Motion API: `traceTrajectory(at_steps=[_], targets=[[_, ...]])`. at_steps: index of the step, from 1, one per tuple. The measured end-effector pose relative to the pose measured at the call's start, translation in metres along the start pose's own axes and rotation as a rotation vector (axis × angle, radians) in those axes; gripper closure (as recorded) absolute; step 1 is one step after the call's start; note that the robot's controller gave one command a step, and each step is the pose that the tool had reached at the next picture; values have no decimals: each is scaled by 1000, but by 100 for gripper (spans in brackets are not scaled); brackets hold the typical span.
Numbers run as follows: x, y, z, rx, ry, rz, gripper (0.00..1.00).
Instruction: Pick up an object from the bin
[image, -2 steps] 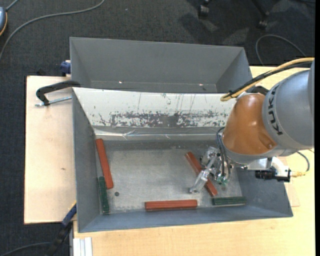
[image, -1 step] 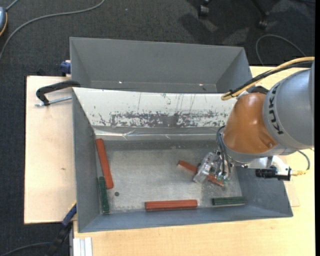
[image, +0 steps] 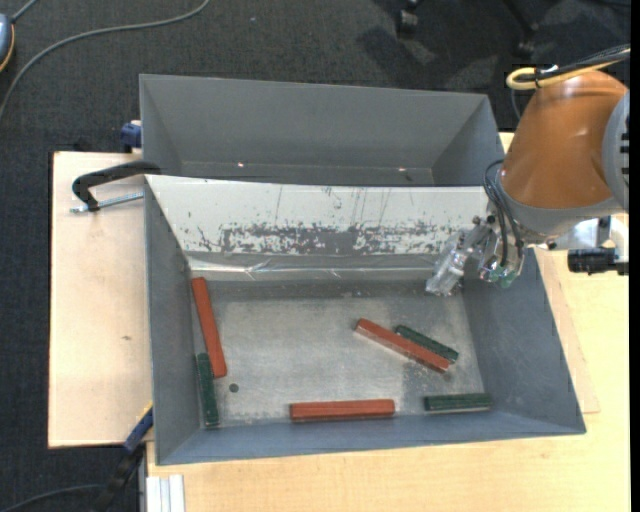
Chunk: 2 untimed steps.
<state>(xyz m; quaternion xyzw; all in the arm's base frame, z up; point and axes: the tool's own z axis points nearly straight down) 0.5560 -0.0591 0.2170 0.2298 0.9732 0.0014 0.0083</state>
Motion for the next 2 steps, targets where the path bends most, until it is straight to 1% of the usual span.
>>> traceTrajectory(at_steps=[1,2], targets=[[2,-1,5,4,10,0,0],[17,13,147,5,23,-213,0]])
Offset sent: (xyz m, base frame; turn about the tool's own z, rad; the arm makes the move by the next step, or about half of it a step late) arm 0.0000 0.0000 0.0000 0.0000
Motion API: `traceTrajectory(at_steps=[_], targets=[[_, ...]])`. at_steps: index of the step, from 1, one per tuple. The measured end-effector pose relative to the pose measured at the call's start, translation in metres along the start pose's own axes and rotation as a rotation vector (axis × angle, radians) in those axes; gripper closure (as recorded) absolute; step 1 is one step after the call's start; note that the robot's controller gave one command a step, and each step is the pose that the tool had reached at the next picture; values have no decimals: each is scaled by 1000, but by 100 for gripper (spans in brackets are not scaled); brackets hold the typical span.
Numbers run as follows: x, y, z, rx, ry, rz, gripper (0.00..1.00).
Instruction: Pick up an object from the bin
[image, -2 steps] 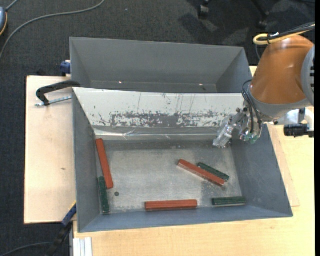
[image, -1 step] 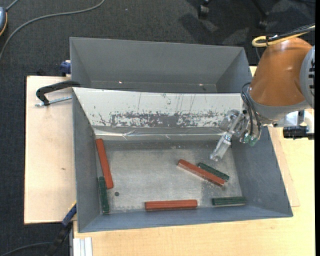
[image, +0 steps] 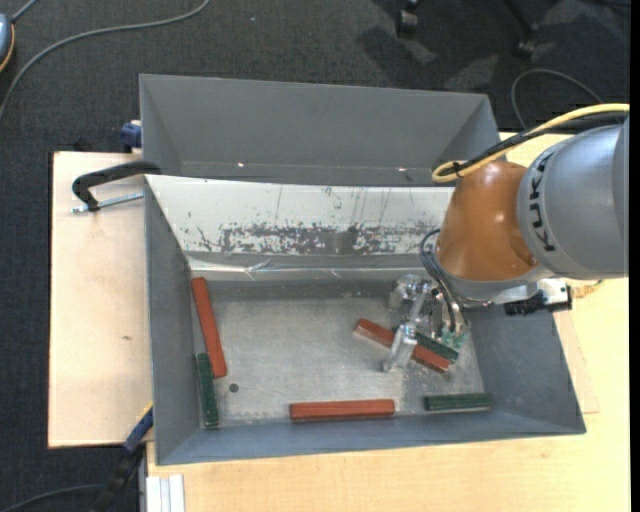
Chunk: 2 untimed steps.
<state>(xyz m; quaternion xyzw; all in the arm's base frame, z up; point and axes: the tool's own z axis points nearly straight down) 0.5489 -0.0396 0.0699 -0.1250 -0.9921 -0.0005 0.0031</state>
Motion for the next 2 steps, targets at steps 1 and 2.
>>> traceTrajectory(at_steps=[1,2], targets=[[-2,0,-4,-1,-7,2,100],[-10,14,-229,-4,-22,-23,100]])
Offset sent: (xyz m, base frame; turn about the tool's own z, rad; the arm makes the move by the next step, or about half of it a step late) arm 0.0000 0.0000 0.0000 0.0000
